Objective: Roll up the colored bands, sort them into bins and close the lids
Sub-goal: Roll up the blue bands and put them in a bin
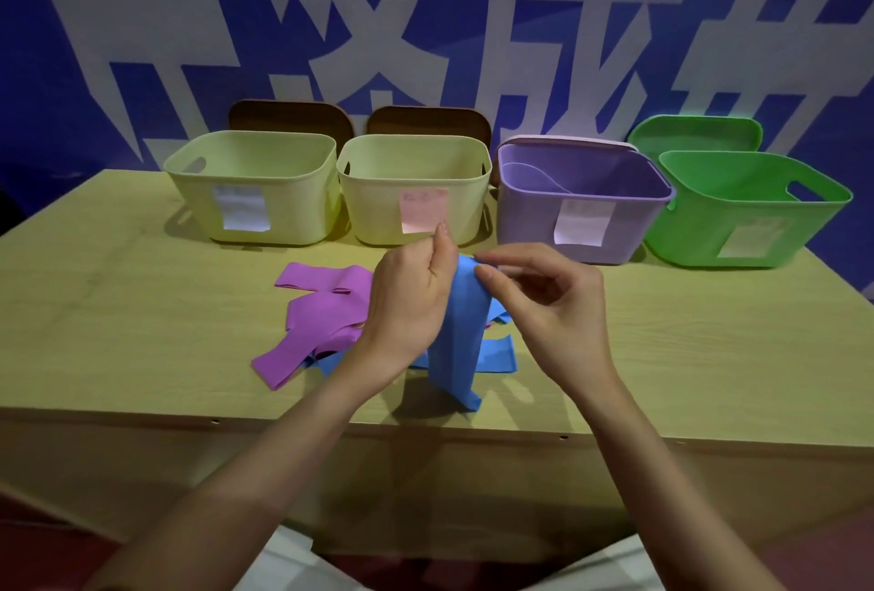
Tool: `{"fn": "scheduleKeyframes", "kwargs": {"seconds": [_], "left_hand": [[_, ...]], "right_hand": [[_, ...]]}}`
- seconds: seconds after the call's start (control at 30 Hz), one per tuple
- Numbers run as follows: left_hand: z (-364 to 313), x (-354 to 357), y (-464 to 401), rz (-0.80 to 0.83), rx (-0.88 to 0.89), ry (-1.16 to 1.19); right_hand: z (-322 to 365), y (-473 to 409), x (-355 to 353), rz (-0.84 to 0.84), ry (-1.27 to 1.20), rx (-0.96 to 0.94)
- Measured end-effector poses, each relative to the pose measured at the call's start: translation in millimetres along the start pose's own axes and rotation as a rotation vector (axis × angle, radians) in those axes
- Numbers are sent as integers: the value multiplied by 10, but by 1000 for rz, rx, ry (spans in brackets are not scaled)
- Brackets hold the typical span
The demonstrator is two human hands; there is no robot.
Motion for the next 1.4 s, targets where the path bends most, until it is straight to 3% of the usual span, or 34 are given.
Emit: {"fn": "scheduleKeyframes", "kwargs": {"seconds": [0.13,0.33,0.4,0.57,0.7,0.8,0.93,1.03,1.13,1.3,1.4], "left_hand": [[29,15,-31,77,-143,57],[115,-1,-67,130,-314,97],[103,-36,-45,103,-213,-27],[99,-111,-1,33,272,-322],[142,-89,7,19,355,-317],[181,-75,8,-14,247,-236],[242,-15,-67,113,-17,-96],[248,-10,-130,168,-182,-33],[241,-21,-137,194,-228,-6],[138,-93,-23,77,112,-311],[152,-90,9,54,255,-344]], "right_hand": [[-46,-28,3,0,-86,77],[-45,-63,43,35,-40,50],[-57,-72,48,26,-90,135],[-173,-70,73,54,-295,431],[-208,-63,94,69,-353,482],[-148,-81,106,42,-216,308],[-118,-83,118,27,0,25],[-129,-81,100,61,51,-34],[-143,-95,88,79,96,-29],[-190,-108,79,60,-59,219],[-204,-95,59,71,-140,316]]}}
Point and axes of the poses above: each hand's wrist, its own y-axis away from the middle knuckle, its own x-axis out of the palm, z = x × y, the point moved 3 cm from there along -y, towards the middle knuckle, and after that the axes turned 2 degrees about y, right-handed, at the moved point
